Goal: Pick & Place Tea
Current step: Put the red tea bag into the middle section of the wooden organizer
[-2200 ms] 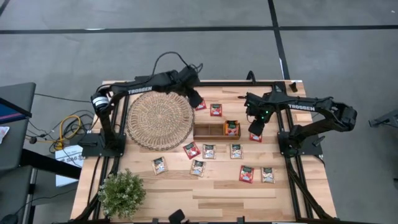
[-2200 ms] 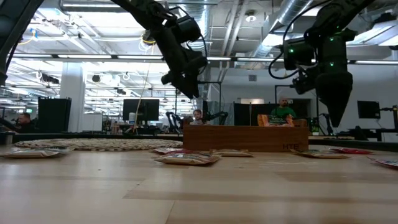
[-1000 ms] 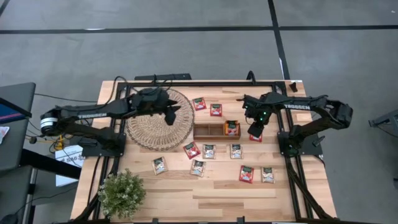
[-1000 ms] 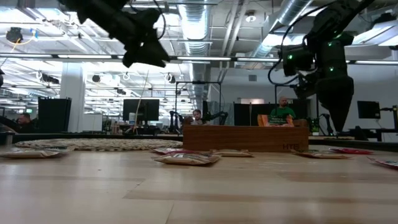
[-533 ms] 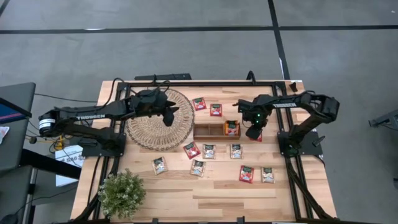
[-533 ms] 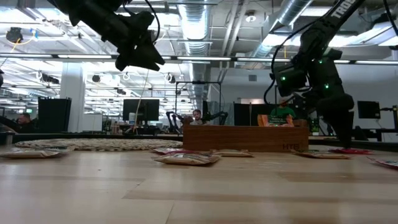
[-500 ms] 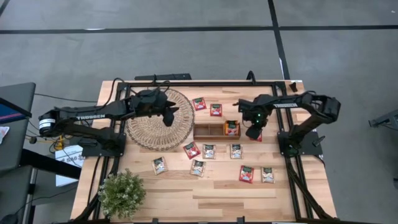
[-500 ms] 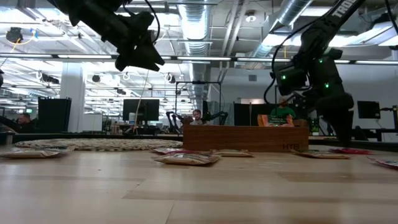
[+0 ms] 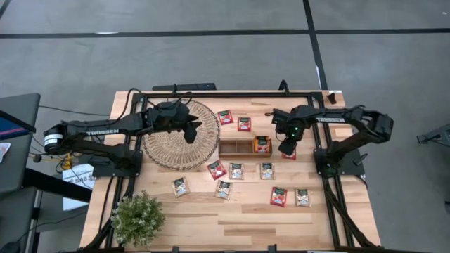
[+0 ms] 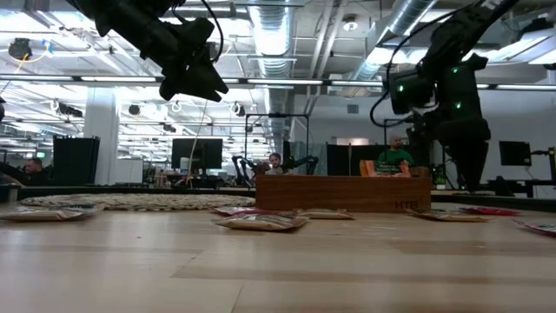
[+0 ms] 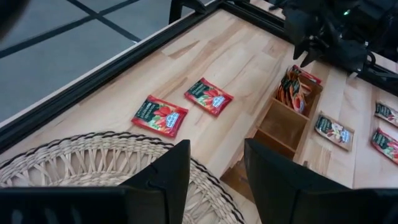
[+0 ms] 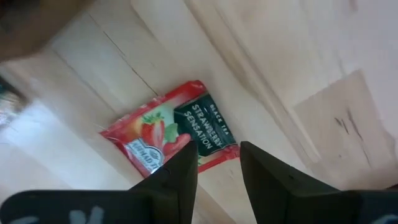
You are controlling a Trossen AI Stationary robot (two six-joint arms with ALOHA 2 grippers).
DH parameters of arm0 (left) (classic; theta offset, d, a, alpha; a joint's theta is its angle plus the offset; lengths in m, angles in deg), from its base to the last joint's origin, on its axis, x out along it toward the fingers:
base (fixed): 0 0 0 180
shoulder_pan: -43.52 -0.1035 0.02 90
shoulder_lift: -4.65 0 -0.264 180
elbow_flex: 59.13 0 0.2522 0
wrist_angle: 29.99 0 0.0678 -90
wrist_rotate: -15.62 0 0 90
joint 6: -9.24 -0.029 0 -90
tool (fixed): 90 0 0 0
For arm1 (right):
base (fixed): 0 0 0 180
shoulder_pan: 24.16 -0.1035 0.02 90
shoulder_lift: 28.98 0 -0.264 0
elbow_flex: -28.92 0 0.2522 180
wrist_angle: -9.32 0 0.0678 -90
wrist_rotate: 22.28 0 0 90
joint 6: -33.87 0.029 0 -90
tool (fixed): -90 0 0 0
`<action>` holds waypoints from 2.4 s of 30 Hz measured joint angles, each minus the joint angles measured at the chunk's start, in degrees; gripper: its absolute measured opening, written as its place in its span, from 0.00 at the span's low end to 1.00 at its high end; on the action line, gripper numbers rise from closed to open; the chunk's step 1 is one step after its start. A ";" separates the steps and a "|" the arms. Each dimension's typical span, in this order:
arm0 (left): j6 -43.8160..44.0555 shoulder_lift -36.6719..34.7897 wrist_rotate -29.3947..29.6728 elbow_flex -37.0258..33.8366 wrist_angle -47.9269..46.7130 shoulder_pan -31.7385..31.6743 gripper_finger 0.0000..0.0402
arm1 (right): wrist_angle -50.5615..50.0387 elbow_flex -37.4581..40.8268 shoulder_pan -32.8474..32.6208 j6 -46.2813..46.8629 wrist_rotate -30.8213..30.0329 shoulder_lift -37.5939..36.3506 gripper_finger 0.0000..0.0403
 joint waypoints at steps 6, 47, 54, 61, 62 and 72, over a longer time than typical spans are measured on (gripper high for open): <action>0.28 0.00 -0.02 0.00 -0.61 0.00 0.35 | 0.59 0.00 0.00 -0.19 -1.63 8.17 0.28; 1.84 0.04 -0.09 0.02 -1.73 0.02 0.35 | -17.57 -8.49 1.38 -5.02 -6.00 -4.18 0.00; 1.84 0.04 -0.07 0.02 -1.73 0.02 0.35 | -22.10 -20.81 -4.04 -5.51 -7.59 -5.69 0.00; 1.84 0.04 -0.07 0.02 -1.73 0.02 0.35 | -22.38 -35.83 -9.71 -9.02 -7.77 -0.33 0.00; 1.84 0.04 -0.08 0.02 -1.73 0.02 0.35 | -22.34 -37.94 -10.42 -9.70 -7.77 0.92 0.00; 1.84 0.04 -0.07 0.02 -2.11 0.02 0.35 | -23.19 -56.44 -16.55 -20.01 -7.15 15.93 0.00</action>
